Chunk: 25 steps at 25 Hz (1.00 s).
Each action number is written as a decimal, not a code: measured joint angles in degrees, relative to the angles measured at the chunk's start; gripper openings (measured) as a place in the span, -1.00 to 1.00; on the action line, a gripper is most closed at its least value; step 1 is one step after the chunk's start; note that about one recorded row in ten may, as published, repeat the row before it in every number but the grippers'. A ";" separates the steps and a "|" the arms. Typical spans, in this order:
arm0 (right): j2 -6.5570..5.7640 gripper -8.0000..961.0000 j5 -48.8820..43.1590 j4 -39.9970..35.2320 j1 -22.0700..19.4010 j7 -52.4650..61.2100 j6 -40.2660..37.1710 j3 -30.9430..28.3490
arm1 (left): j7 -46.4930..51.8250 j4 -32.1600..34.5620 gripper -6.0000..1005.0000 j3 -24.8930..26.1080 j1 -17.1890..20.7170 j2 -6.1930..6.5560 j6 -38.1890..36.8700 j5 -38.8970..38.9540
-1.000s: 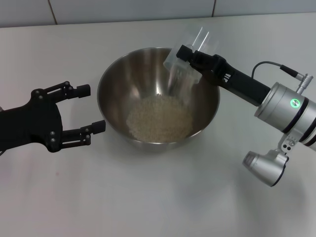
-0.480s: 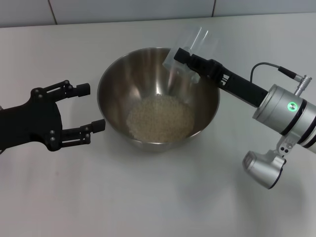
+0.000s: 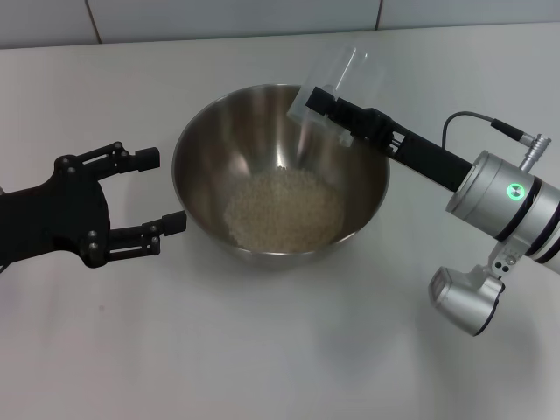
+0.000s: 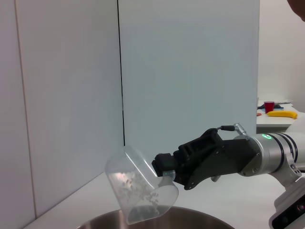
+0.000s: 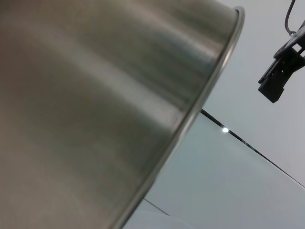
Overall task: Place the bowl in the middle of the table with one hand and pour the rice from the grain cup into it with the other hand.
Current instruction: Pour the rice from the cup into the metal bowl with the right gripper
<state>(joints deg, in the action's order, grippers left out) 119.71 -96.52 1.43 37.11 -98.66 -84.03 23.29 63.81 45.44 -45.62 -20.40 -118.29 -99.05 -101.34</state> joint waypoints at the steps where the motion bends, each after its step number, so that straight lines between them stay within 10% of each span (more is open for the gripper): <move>1: 0.00 -0.89 0.00 -0.01 0.00 -0.02 0.00 0.00 | 0.00 0.00 0.65 0.00 0.00 0.00 0.00 0.00; 10: -0.03 -0.88 0.22 1.98 0.06 -0.80 -0.85 -0.69 | -0.01 0.10 0.65 0.00 0.01 0.01 0.09 0.00; 25: -0.11 -0.87 1.42 9.21 -3.12 34.86 -2.54 -18.49 | -0.62 0.18 0.65 0.17 0.04 0.07 0.09 0.00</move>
<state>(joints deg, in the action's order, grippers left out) 119.60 -95.10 10.64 33.98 -63.80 -86.57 4.79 63.19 45.62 -45.44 -20.36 -118.22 -98.96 -101.34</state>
